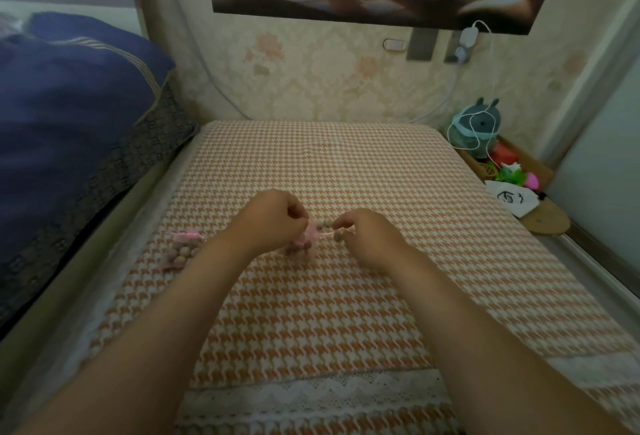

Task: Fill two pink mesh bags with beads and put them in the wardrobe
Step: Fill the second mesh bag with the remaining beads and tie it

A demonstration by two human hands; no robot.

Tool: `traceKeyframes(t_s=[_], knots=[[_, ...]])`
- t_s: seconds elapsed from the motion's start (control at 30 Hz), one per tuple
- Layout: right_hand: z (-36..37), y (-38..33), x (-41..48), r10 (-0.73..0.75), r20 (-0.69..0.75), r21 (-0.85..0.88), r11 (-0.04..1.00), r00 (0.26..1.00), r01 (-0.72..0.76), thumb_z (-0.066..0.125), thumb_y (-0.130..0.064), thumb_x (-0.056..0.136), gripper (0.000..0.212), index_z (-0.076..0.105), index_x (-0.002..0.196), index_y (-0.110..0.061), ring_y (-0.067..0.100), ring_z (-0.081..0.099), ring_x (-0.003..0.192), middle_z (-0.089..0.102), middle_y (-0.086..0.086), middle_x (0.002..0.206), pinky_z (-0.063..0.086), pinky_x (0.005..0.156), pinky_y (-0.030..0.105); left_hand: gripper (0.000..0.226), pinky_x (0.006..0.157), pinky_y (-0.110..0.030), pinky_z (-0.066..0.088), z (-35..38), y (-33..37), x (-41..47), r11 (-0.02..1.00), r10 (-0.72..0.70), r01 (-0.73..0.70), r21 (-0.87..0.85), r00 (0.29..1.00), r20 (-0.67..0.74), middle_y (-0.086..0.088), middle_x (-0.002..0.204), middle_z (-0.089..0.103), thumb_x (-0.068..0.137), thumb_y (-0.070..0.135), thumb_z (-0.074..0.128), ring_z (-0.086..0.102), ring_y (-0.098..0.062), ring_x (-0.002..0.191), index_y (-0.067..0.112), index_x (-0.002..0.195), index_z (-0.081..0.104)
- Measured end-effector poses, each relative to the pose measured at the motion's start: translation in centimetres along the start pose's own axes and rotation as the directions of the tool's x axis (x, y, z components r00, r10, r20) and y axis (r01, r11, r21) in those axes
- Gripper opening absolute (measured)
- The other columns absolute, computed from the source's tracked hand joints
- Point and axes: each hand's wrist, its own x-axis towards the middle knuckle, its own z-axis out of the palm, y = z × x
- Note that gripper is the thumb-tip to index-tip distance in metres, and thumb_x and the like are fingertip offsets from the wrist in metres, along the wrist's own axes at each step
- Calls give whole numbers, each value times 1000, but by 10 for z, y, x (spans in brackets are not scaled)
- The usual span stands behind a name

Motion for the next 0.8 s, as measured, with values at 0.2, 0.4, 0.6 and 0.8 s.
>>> traceKeyframes(t_s=[0.2, 0.4, 0.6, 0.8], knots=[[19, -7, 10, -8, 20, -122, 992, 1000, 10, 57, -23, 97, 23, 74, 112, -28, 20, 65, 106, 70, -4, 121, 51, 86, 32, 17, 61, -15, 44, -6, -16, 3, 999, 49, -50, 8, 995, 84, 16, 85, 67, 85, 15, 62, 61, -2, 78, 27, 88, 74], [21, -15, 16, 9, -36, -44, 999, 999, -11, 62, -25, 95, 20, 73, 112, -26, 17, 65, 104, 71, -4, 114, 50, 83, 29, 21, 63, -28, 56, -15, -23, 1, 997, 68, -66, -29, 993, 100, 13, 86, 68, 87, 13, 60, 64, -4, 65, 29, 81, 73], [-3, -54, 7, -104, -269, 319, 929, 958, 190, 74, -26, 88, 9, 74, 97, -27, -13, 58, 75, 68, -19, 89, 46, 74, 14, 21, 67, -32, 61, -19, -27, -2, 995, 30, -20, -103, 994, 104, 7, 86, 71, 89, 11, 59, 69, -11, 65, 25, 90, 74], [2, -71, -7, -266, -172, 144, 946, 949, 291, 75, -32, 86, 9, 77, 94, -30, -12, 55, 66, 72, -18, 92, 42, 69, 19, 28, 56, -32, 60, -17, -29, -2, 961, 20, 12, -276, 993, 114, -6, 82, 72, 91, 1, 54, 72, -22, 74, 21, 84, 73]])
